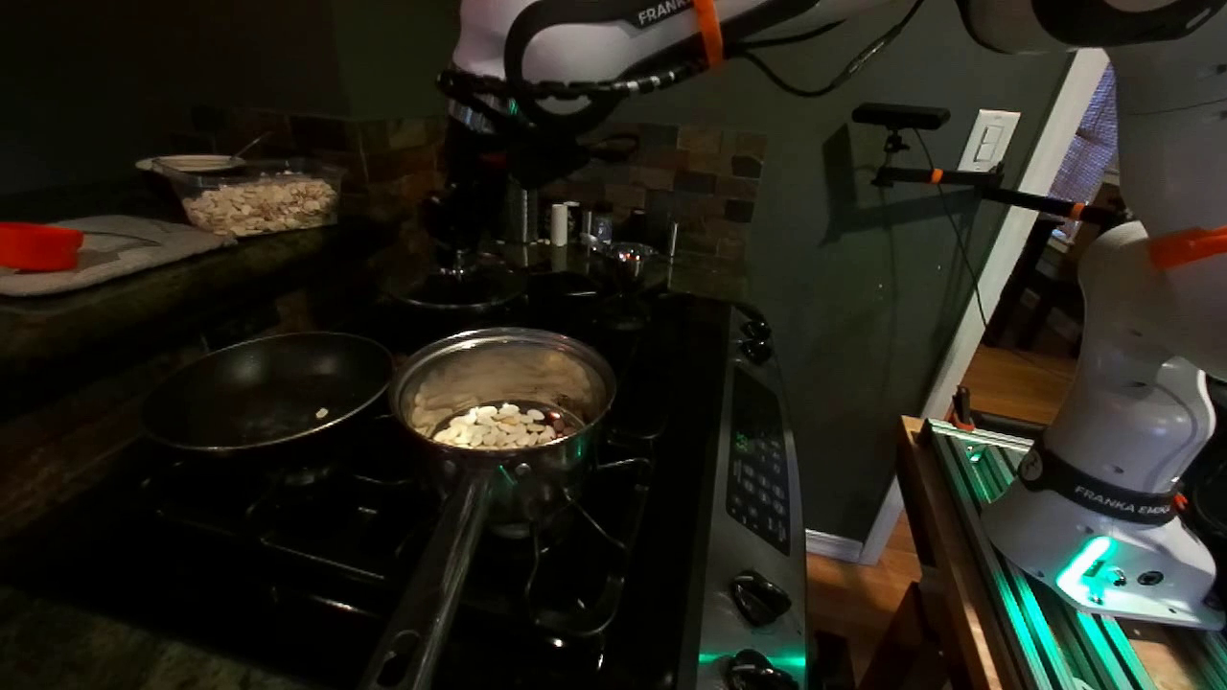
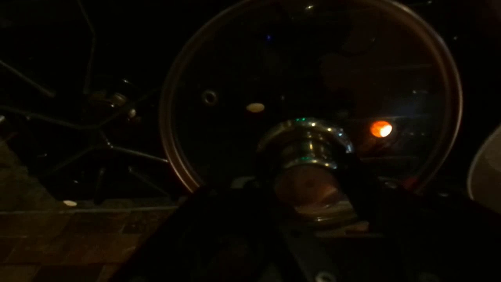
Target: Put the lid on the pot
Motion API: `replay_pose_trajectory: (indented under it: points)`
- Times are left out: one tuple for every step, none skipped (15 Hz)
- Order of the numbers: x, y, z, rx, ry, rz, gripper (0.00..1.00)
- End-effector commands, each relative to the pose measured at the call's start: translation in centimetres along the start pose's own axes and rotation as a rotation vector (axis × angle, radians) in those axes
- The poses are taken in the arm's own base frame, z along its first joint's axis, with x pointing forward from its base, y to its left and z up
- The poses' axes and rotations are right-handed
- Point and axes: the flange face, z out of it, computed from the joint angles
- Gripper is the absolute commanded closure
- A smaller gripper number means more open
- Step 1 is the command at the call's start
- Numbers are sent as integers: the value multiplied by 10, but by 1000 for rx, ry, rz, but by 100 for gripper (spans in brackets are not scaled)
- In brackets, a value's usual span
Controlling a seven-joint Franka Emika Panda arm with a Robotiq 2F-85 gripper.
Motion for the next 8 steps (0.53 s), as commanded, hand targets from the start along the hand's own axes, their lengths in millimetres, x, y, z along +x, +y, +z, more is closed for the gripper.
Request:
replay_pose_trajectory:
  points:
    - [1,-16,-49,7,29,-50,77]
    - [2,-24,-56,21,41,-77,77]
    - [2,-33,-62,31,54,-115,77]
    - [3,-44,-66,49,63,-150,77]
    - [2,-55,-69,67,63,-182,77]
    - [2,-68,-69,79,63,-219,77]
    - [2,-79,-68,87,63,-253,77]
    - [0,-92,-67,105,59,-288,77]
